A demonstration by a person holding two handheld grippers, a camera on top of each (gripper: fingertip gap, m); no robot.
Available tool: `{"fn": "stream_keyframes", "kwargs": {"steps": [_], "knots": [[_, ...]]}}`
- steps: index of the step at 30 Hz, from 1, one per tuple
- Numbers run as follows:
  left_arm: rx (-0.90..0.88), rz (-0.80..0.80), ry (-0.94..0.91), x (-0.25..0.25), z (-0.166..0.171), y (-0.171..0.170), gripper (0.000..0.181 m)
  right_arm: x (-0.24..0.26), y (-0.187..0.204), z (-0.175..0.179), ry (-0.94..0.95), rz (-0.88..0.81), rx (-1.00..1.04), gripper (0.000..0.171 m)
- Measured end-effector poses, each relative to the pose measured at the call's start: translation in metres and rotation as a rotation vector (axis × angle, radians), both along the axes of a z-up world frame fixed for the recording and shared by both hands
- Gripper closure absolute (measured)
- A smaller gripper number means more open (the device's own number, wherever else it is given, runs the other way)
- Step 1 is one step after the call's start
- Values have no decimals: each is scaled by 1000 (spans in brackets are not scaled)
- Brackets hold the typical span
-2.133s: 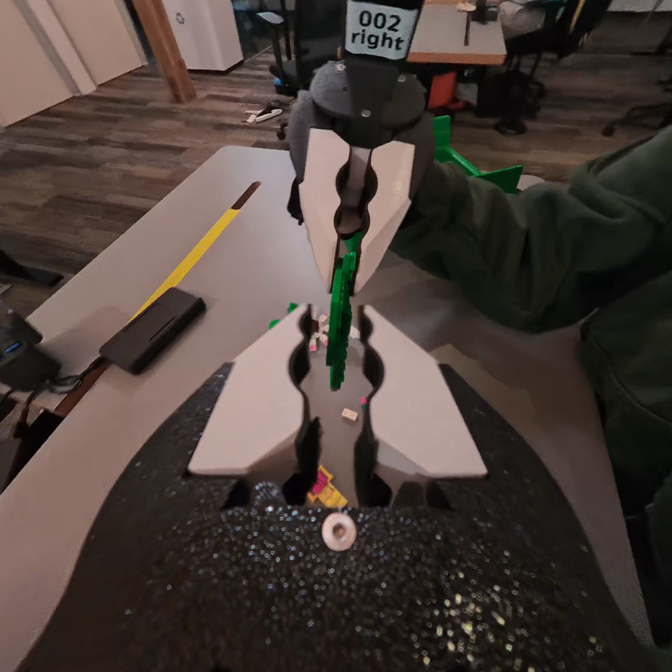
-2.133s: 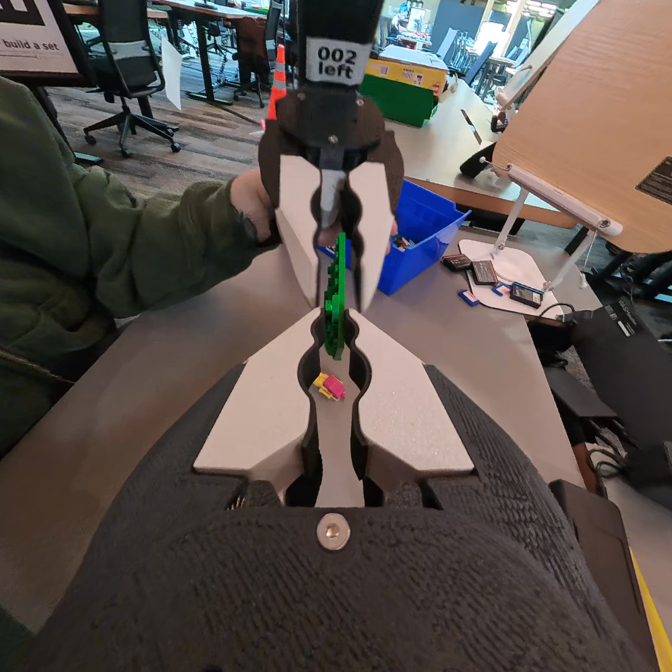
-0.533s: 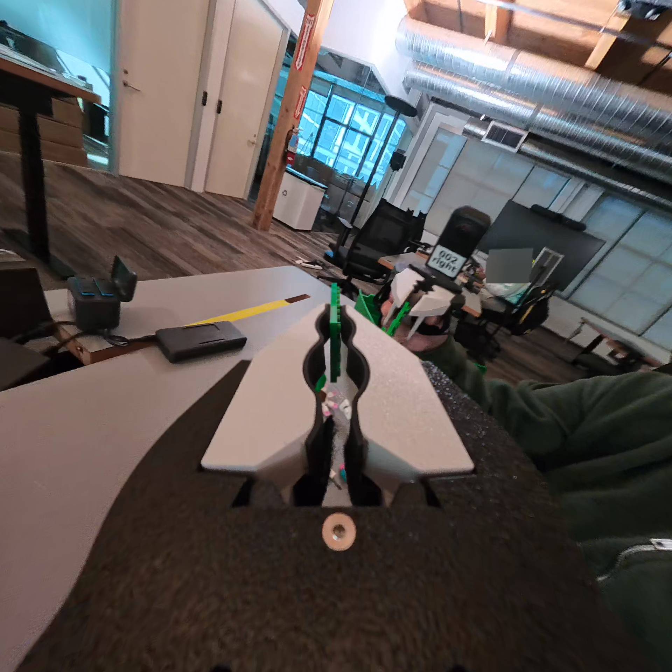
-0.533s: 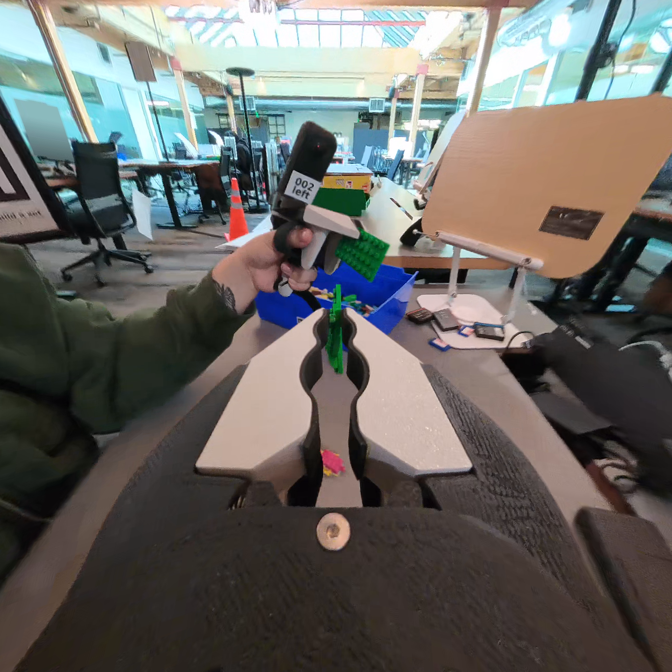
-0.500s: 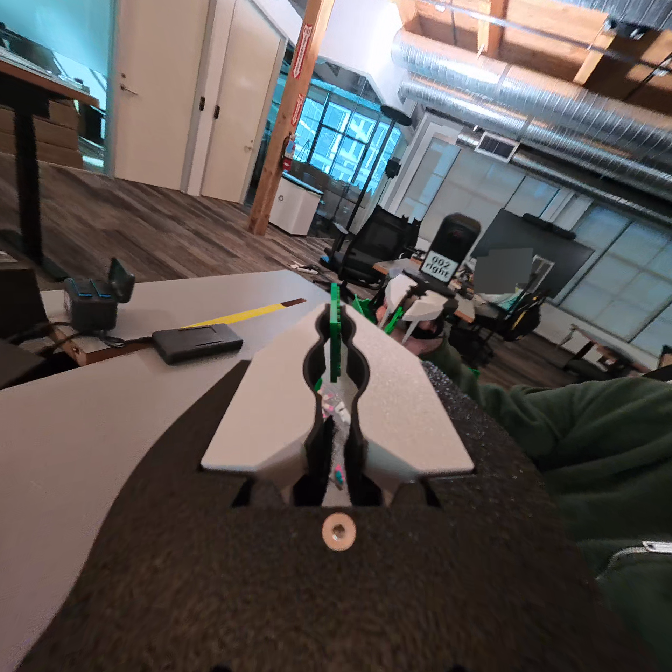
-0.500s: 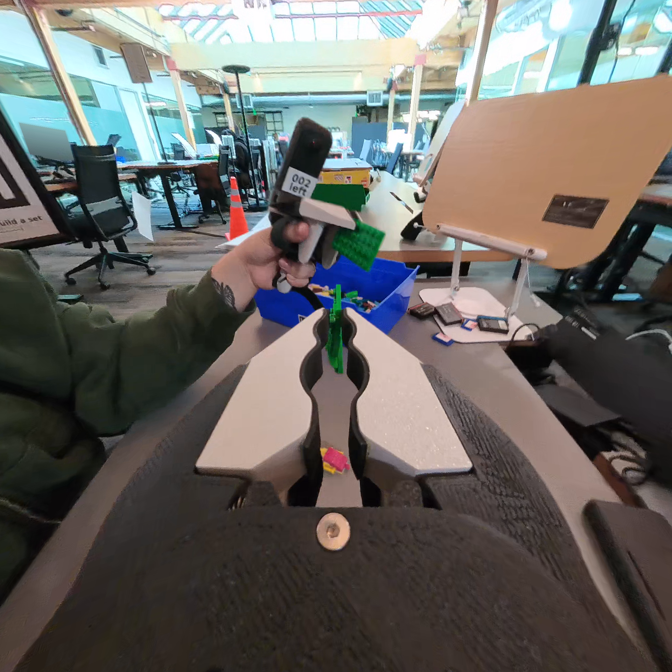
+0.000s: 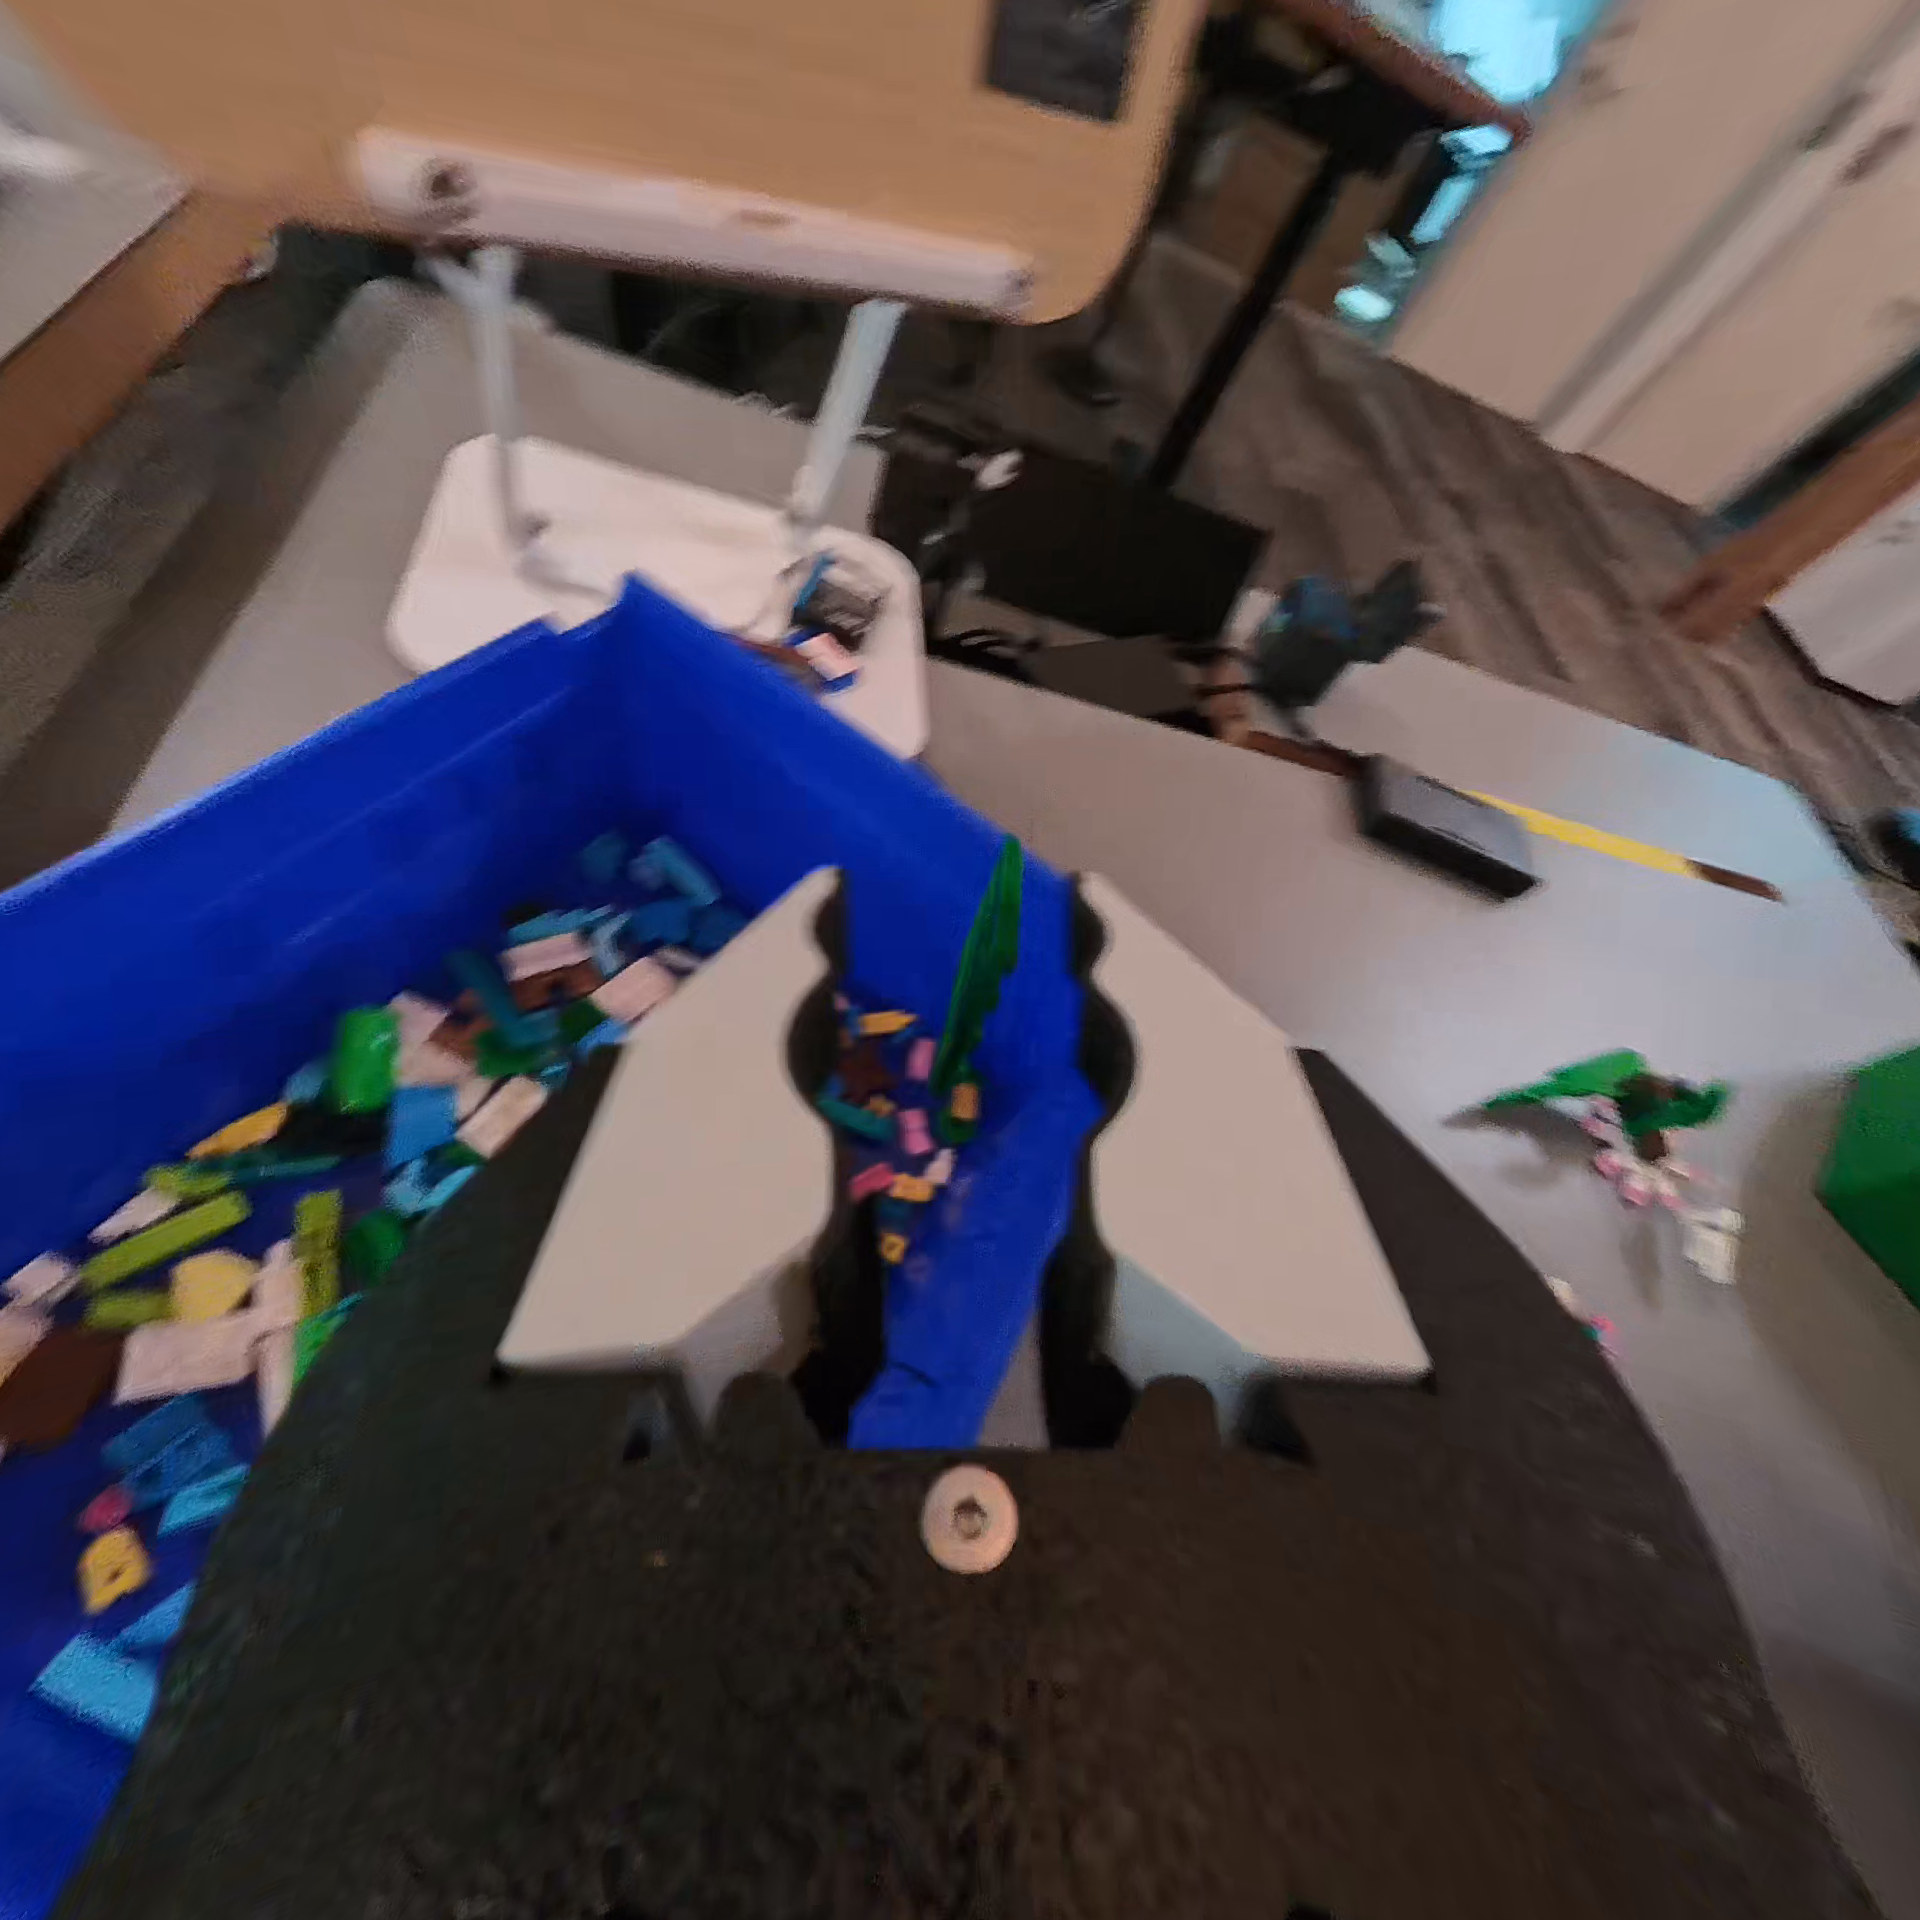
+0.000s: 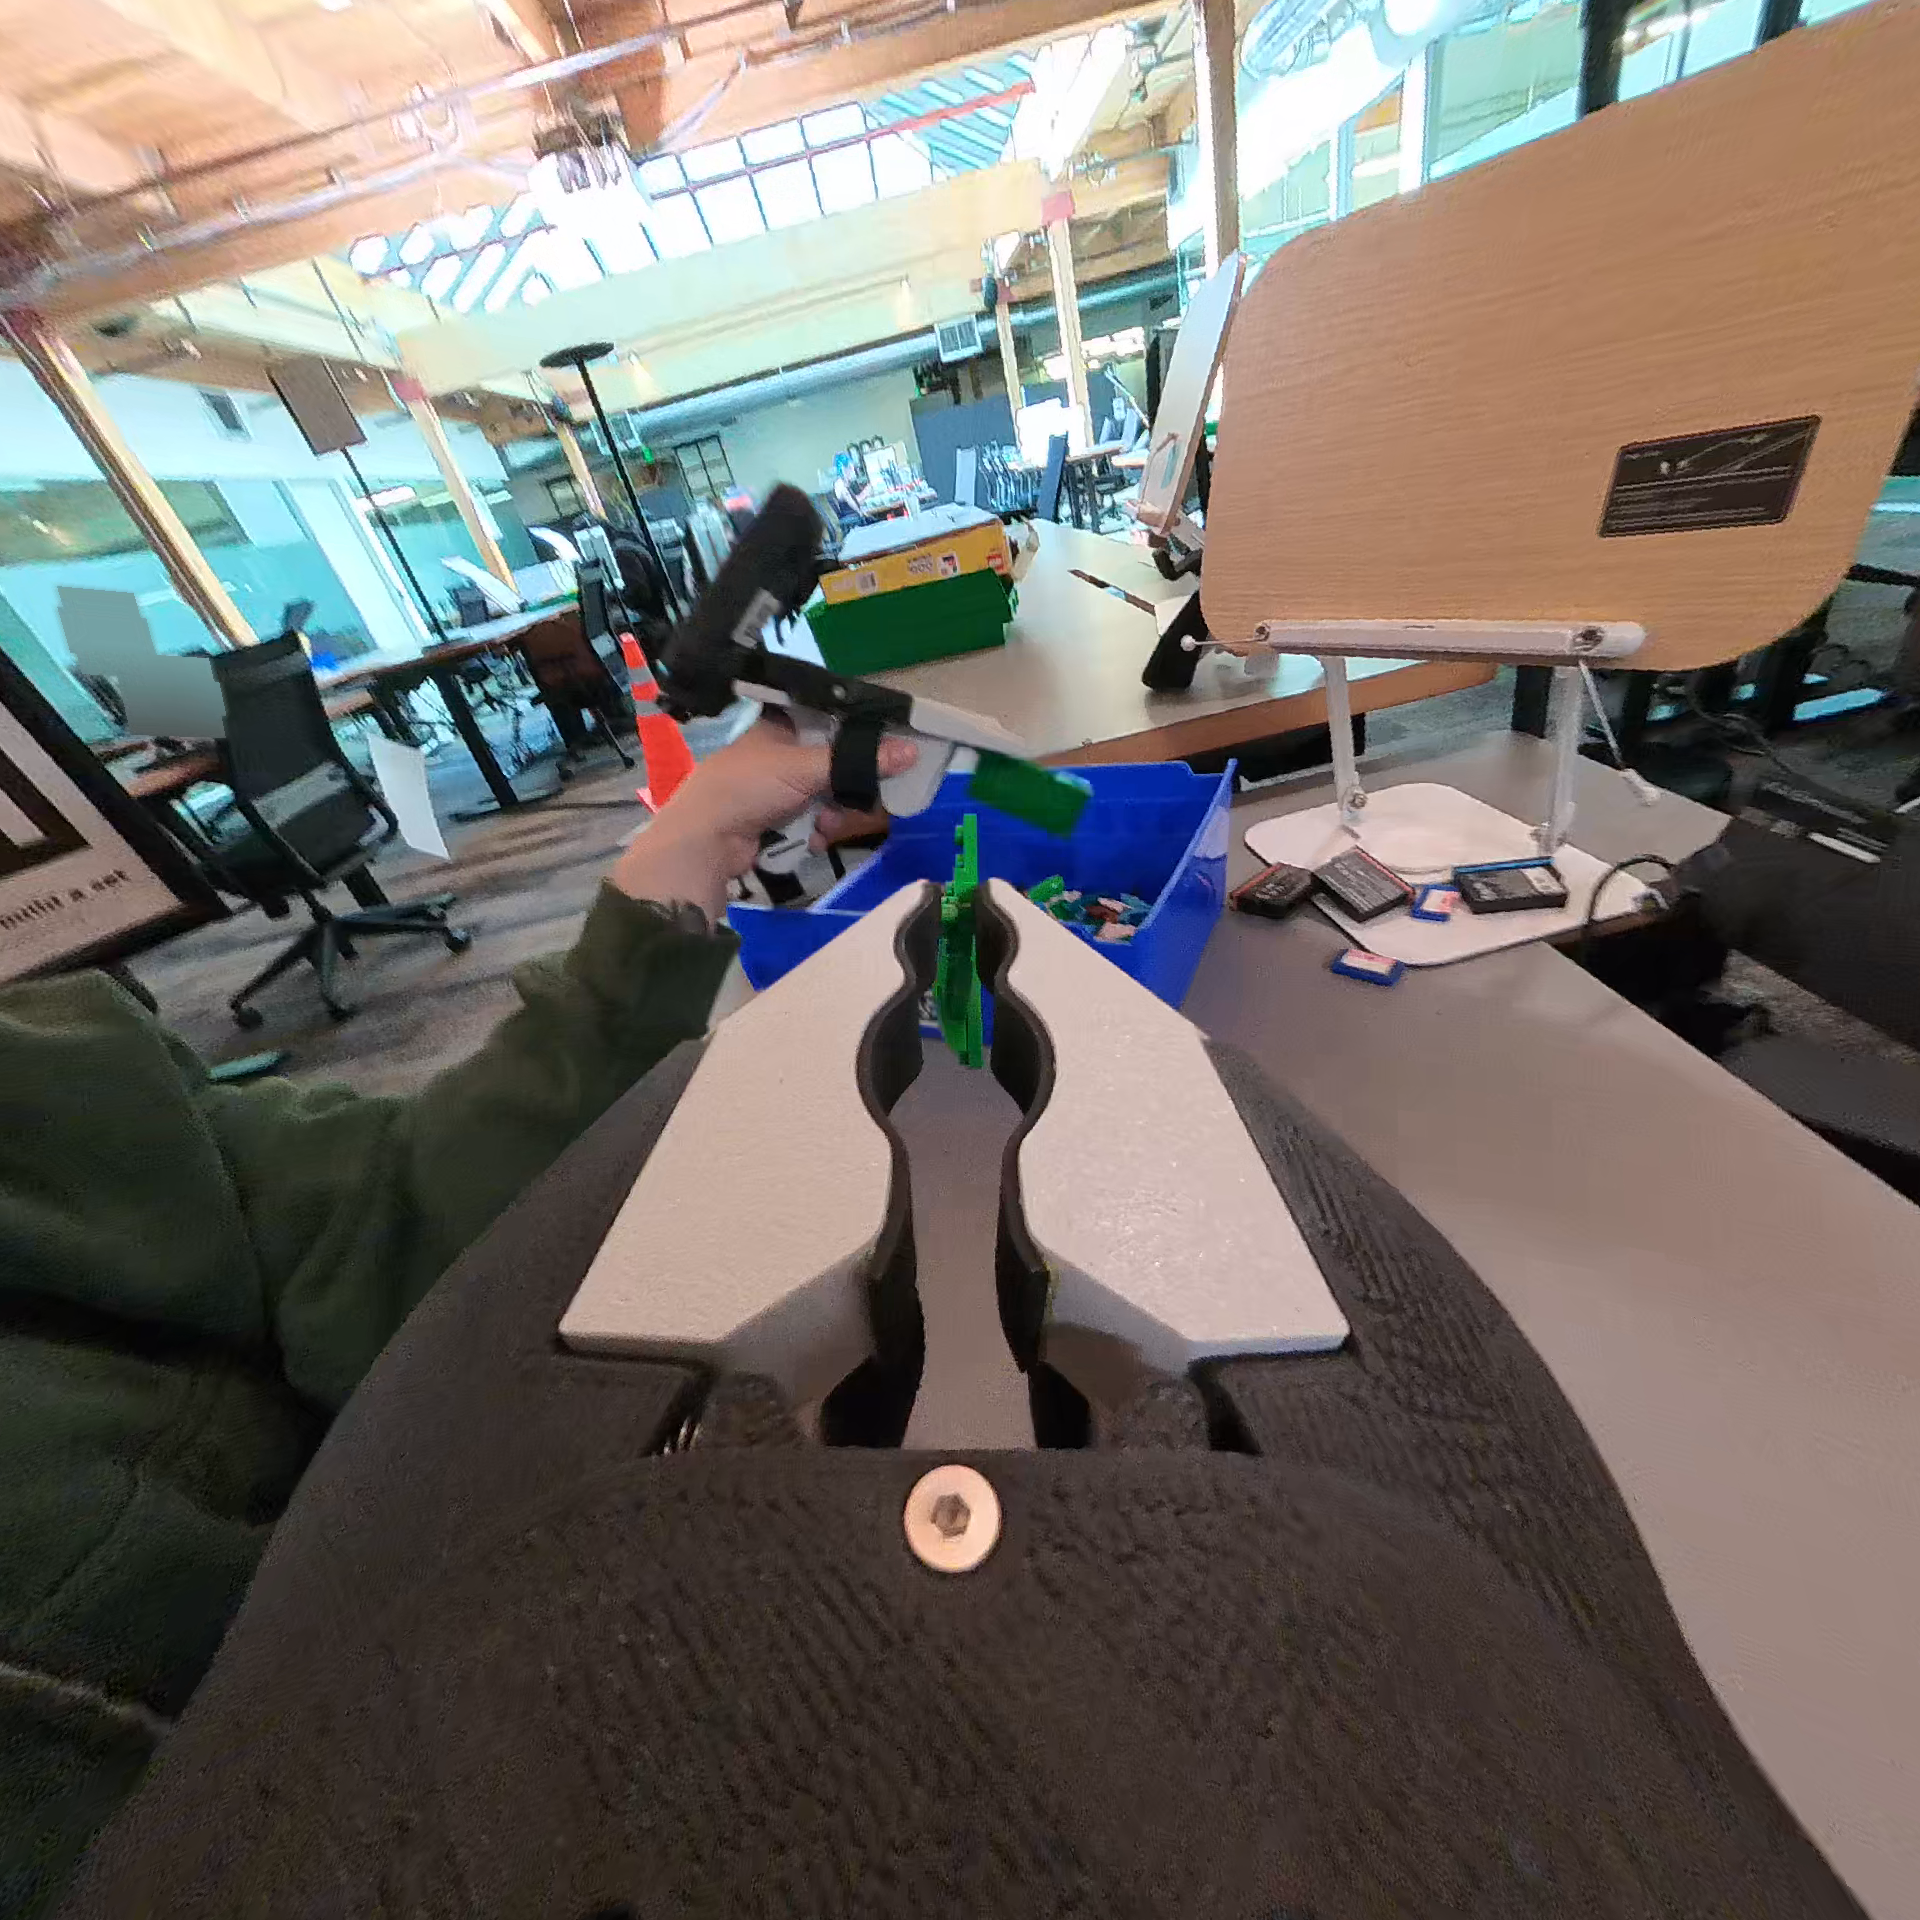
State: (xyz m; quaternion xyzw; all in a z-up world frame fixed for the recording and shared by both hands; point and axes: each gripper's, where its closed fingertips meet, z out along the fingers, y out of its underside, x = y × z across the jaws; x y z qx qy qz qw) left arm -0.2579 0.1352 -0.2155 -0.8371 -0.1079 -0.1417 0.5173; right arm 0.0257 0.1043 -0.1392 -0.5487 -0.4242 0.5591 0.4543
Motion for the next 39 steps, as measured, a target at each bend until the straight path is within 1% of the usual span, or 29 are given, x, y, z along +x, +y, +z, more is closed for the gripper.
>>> {"fn": "stream_keyframes", "kwargs": {"steps": [1, 2, 3, 4, 5, 6, 7, 8, 9, 10, 12, 13, 14, 15, 17, 20, 22, 23, 24, 26, 30, 31, 33, 35, 37, 39], "knots": [[-38, 27, 15, -9, -8, 0, 129, -4, -2, 2, 17, 8, -6, 167], [-63, 26, 30, -10, -12, 0, 117, -8, -6, 3, 29, 15, -4, 167], [-69, 0, 32, -5, -10, 0, 102, -11, -9, 5, 37, 17, 2, 167], [-37, -81, 16, 12, 0, 2, 95, -14, -12, 7, 44, 20, 12, 167], [67, -236, -25, 43, 21, 4, 94, -18, -16, 10, 49, 31, 26, 167], [206, -429, -103, 82, 51, 0, 94, -21, -21, 14, 56, 39, 43, 167], [327, -657, -197, 124, 81, -16, 95, -23, -24, 18, 65, 39, 59, 167], [398, -885, -272, 161, 102, -39, 98, -26, -27, 22, 75, 41, 75, 167], [393, -1039, -298, 187, 107, -56, 99, -28, -30, 26, 84, 43, 86, 167], [349, -1133, -252, 207, 100, -65, 104, -30, -33, 30, 96, 44, 93, 167], [307, -1232, -108, 232, 82, -71, 118, -32, -37, 37, 123, 52, 102, 167], [319, -1267, -92, 240, 81, -75, 127, -32, -39, 39, 133, 54, 103, 167], [342, -1299, -118, 245, 86, -79, 146, -32, -40, 41, 142, 56, 106, 167], [375, -1323, -158, 248, 93, -83, 167, -32, -42, 44, 154, 63, 109, 166], [449, -1317, -209, 244, 105, -83, 175, -30, -46, 48, 175, 73, 110, 167], [516, -1304, -269, 235, 116, -84, 175, -31, -46, 50, 174, 52, 140, 167], [554, -1267, -208, 233, 116, -79, 176, -33, -42, 51, 179, 4, 162, 166], [571, -1258, -199, 232, 118, -79, 176, -33, -42, 51, 179, 1, 164, 157], [585, -1250, -210, 230, 121, -79, 176, -34, -43, 51, 178, 9, 163, 155], [607, -1252, -224, 228, 124, -80, 176, -34, -42, 49, 170, 8, 167, 156], [579, -1282, -223, 234, 118, -81, 176, -38, -43, 45, 155, 20, 179, 157], [572, -1280, -216, 237, 116, -79, 176, -39, -42, 42, 144, 16, 188, 163], [563, -1243, -202, 238, 111, -70, 176, -40, -34, 35, 110, -25, 220, 167], [519, -1160, -177, 234, 101, -49, 176, -43, -18, 21, 52, -94, 263, 168], [474, -1074, -157, 228, 85, -25, 175, -49, -2, 2, -4, -145, 287, 168], [399, -1022, -167, 224, 62, -3, 175, -56, 11, -16, -23, -161, 272, 168]]}}
